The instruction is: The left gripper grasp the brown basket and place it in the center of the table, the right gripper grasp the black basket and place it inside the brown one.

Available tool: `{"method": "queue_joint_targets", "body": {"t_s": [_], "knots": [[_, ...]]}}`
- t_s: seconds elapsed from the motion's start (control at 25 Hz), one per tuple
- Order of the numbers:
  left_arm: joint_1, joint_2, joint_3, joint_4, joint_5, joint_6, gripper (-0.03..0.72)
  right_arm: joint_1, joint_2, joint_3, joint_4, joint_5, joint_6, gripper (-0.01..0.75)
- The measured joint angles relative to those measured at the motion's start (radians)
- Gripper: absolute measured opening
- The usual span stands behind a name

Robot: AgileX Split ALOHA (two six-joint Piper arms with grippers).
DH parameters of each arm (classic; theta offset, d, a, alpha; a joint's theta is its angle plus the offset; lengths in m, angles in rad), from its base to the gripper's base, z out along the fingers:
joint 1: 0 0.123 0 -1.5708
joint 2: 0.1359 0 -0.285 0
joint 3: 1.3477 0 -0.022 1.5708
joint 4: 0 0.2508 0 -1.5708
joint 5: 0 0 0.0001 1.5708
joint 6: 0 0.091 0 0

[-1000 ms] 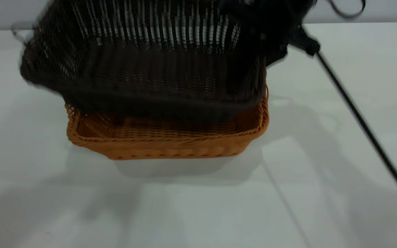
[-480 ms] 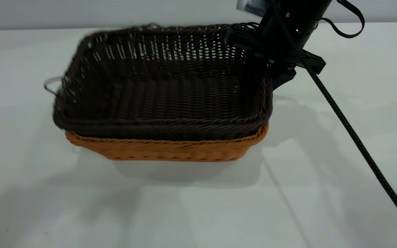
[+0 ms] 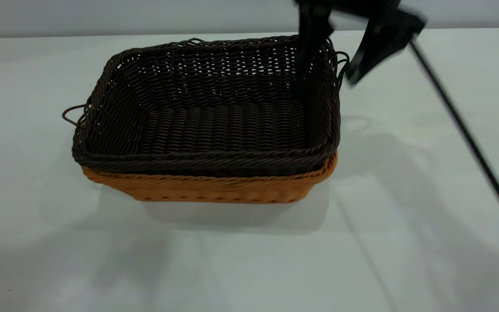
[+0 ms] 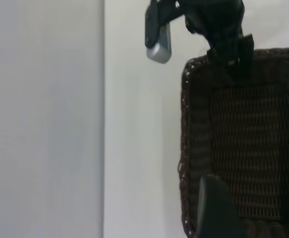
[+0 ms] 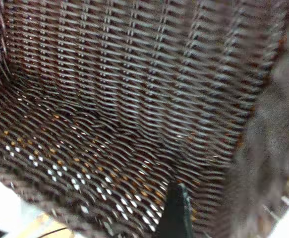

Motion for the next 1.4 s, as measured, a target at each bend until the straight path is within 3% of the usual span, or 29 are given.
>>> {"method": "queue_joint_targets", "body": {"t_s": [0.24,0.52,0.76,0.92,1.12,1.4], "knots": [[0.0,-0.152,0.0,0.116,0.047,-0.214,0.379,0.0,-0.286,0.0,-0.184,0.124,0.031,0.556],[0.0,-0.344,0.0,0.327,0.177,-0.677,0.379,0.0,-0.633,0.0,-0.285,0.285,0.108,0.556],[0.0,-0.458,0.02,0.397,0.178,-1.052,0.379,0.0,-0.856,0.054,-0.303,0.307,0.135,0.556],[0.0,-0.53,0.118,0.405,0.178,-1.153,0.379,0.0,-1.026,0.211,-0.308,0.311,0.135,0.556],[0.0,-0.614,0.317,0.405,0.178,-1.256,0.379,0.0,-1.248,0.511,-0.322,0.312,0.135,0.556],[0.0,-0.719,0.66,0.389,0.178,-1.336,0.379,0.0,-1.585,0.904,-0.332,0.21,0.135,0.556]]}}
